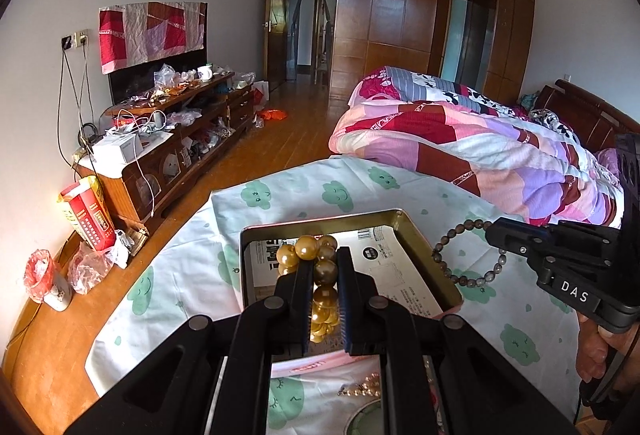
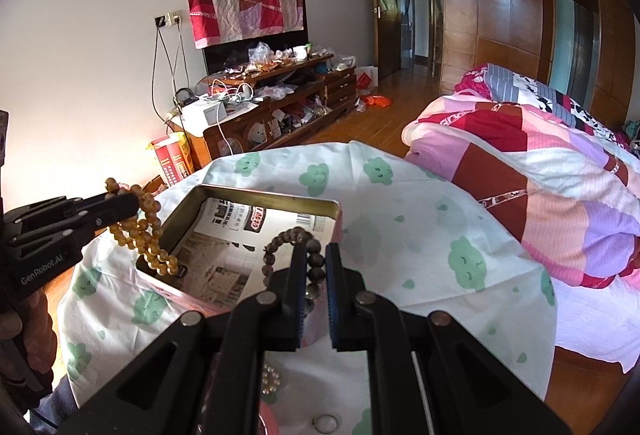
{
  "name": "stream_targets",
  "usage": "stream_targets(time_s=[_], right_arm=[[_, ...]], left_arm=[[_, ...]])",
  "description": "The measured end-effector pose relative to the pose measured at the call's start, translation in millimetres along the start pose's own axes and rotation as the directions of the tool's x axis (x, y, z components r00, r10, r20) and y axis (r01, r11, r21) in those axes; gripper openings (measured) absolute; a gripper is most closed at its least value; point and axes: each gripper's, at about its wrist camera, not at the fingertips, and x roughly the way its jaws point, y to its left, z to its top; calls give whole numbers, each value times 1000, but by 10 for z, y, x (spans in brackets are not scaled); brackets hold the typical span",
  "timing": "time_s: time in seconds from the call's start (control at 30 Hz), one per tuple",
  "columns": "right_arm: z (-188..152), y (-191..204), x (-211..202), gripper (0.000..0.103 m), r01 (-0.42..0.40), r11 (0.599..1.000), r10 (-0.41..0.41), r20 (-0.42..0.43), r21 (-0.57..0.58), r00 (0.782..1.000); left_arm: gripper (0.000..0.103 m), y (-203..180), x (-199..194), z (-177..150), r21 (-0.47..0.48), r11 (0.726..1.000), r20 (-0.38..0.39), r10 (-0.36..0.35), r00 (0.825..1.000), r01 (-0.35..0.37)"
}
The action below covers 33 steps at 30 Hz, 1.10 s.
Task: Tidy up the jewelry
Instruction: 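Carry the gold beads with the left gripper into the tin while the right carries the dark bracelet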
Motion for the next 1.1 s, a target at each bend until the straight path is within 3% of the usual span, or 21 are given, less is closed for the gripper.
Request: stream_targets(time_s=[0.6,1.1], right_arm=[[224,211,431,11,-30,998,28,-40,-52,999],[170,225,841,11,-20,999,14,-110,-48,994]], left_arm=[[10,155,423,66,-33,999,-63,-8,998,6],[10,195,706,24,-3,999,-103,37,994,-37]])
